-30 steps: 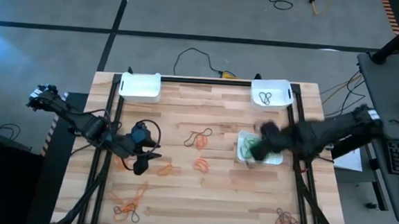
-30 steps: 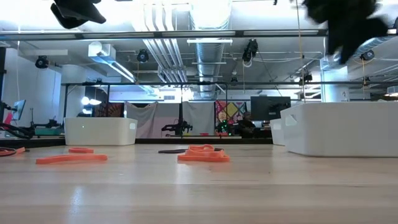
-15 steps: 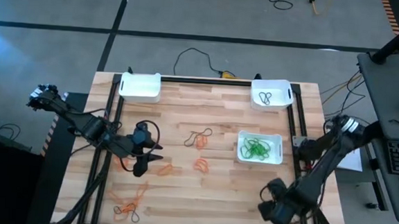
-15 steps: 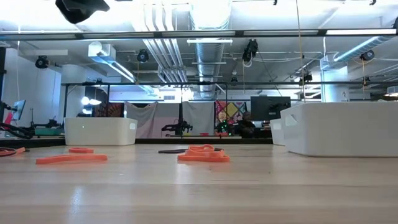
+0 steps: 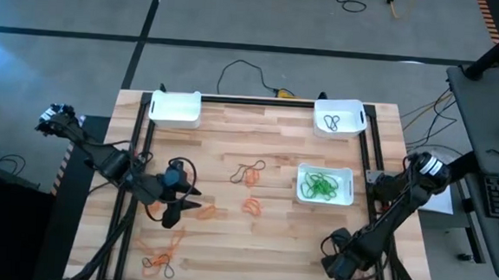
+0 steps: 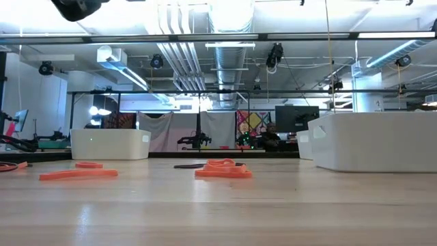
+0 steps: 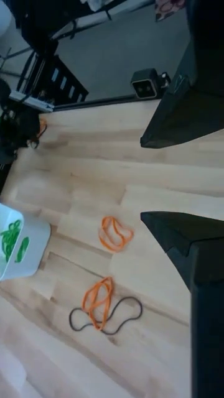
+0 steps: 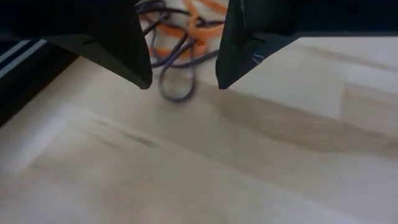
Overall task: Sort rubber bands into baskets
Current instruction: Put the black rubber band into the top right white bin
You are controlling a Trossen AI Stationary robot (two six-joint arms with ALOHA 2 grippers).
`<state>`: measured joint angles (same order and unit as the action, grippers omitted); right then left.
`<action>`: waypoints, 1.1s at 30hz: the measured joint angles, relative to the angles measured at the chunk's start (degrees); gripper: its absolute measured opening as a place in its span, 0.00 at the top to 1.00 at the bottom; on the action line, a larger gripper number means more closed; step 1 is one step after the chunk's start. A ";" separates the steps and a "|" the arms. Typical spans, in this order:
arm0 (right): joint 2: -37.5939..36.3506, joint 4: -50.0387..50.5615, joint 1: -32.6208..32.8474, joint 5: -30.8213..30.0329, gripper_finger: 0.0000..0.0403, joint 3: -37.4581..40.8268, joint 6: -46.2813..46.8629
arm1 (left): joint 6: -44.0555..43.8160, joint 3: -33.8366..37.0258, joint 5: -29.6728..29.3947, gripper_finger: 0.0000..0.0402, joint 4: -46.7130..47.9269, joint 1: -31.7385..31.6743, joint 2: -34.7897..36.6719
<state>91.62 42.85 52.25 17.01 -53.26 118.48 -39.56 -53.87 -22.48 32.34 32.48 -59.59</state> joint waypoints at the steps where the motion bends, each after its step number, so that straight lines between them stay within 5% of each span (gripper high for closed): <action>1: -0.10 -0.03 0.00 0.06 0.58 0.44 -0.06 | -0.14 0.00 0.04 0.60 0.00 0.27 -0.13; 10: 1.58 -7.53 0.00 5.88 0.70 3.45 -2.51 | -0.82 0.00 0.02 0.60 0.00 0.97 -1.35; 22: 1.92 -8.76 -0.08 5.23 0.90 3.49 -3.71 | -0.01 0.02 -0.76 0.60 0.04 0.97 -1.45; 33: -1.89 11.33 -1.95 -6.62 0.98 -6.67 -8.31 | 0.34 0.02 -1.01 0.60 0.04 0.97 -1.43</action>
<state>89.74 54.19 50.30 10.39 -59.92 110.16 -39.22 -53.84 -23.49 32.38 33.45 -61.01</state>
